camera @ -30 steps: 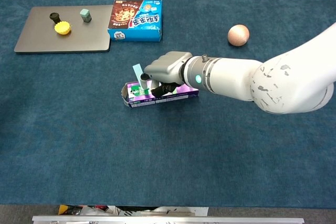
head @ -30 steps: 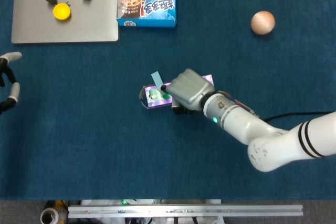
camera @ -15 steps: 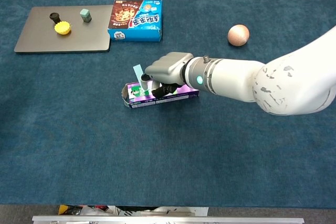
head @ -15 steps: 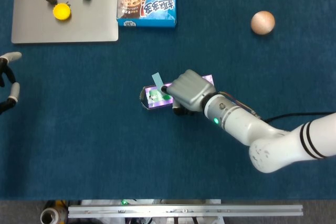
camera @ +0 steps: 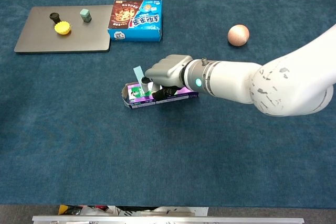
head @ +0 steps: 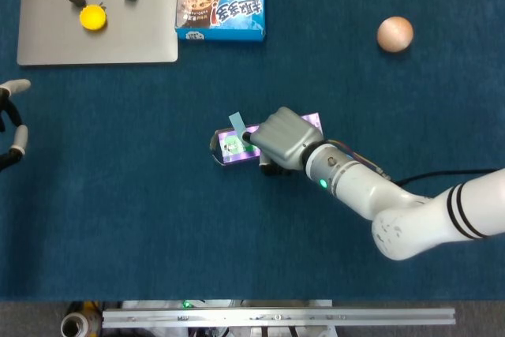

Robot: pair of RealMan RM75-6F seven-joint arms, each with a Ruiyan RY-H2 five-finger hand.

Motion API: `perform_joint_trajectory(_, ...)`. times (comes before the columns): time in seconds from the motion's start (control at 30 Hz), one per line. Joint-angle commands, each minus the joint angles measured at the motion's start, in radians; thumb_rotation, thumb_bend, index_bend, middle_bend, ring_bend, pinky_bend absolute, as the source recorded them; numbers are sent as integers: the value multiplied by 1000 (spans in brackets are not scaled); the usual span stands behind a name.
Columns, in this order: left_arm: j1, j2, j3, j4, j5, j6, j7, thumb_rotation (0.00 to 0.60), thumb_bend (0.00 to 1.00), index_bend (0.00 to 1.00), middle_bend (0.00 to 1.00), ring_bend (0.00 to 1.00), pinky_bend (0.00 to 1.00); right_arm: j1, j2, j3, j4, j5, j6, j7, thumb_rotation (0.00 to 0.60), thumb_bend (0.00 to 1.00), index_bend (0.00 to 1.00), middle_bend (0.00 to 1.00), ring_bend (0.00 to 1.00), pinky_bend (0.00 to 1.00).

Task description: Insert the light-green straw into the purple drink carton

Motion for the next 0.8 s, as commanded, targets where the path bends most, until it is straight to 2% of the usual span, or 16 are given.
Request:
perform_joint_trajectory(0.03,0,0,-1,0,1,0,-1,600,430,234,544,552,757,-7,11,4,-11,-10,8,8,220,1000,258,1000,1000,1000)
perform_joint_trajectory(0.8,4,1,-1,4,4,1,-8,600,430,234,544,552,757,-14,13,-1,-7,-11,12,4,230,1000,259,1000,1000,1000)
